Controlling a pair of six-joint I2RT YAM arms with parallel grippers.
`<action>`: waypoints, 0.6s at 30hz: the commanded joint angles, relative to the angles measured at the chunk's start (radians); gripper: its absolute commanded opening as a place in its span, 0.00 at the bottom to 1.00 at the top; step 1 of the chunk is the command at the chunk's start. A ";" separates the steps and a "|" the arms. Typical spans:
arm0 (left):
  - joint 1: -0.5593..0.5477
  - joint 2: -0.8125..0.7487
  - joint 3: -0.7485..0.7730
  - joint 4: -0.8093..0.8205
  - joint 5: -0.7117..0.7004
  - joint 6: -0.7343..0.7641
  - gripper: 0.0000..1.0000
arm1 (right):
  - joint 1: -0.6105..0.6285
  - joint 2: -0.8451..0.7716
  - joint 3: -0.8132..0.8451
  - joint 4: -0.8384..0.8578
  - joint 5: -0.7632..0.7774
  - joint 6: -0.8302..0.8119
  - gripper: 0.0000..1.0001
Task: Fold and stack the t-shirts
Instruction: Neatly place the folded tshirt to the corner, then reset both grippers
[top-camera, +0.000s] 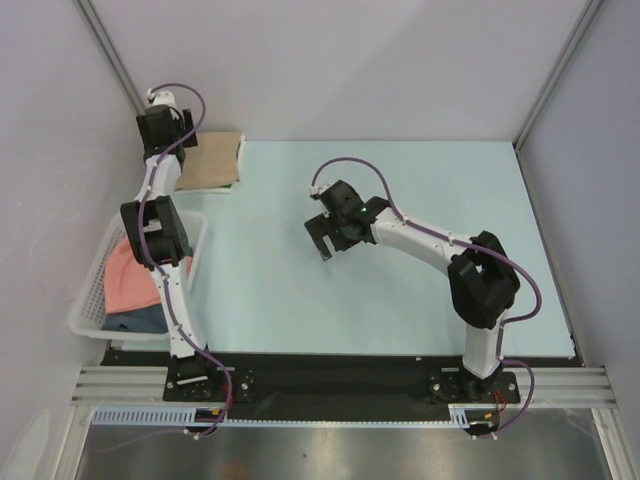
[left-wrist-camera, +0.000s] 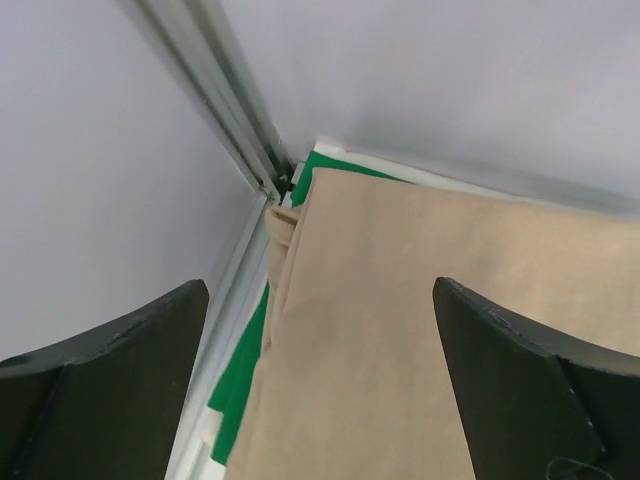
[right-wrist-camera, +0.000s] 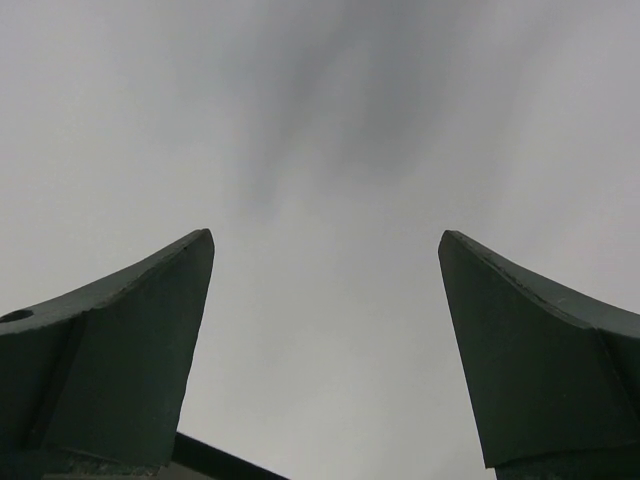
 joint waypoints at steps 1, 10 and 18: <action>-0.022 -0.135 -0.027 0.038 -0.065 -0.143 1.00 | -0.056 -0.147 -0.066 0.044 -0.082 0.130 1.00; -0.194 -0.659 -0.652 0.153 0.096 -0.364 1.00 | -0.174 -0.492 -0.514 0.329 -0.176 0.371 1.00; -0.553 -1.304 -1.413 0.315 0.426 -0.657 1.00 | -0.204 -1.002 -1.017 0.643 -0.075 0.829 1.00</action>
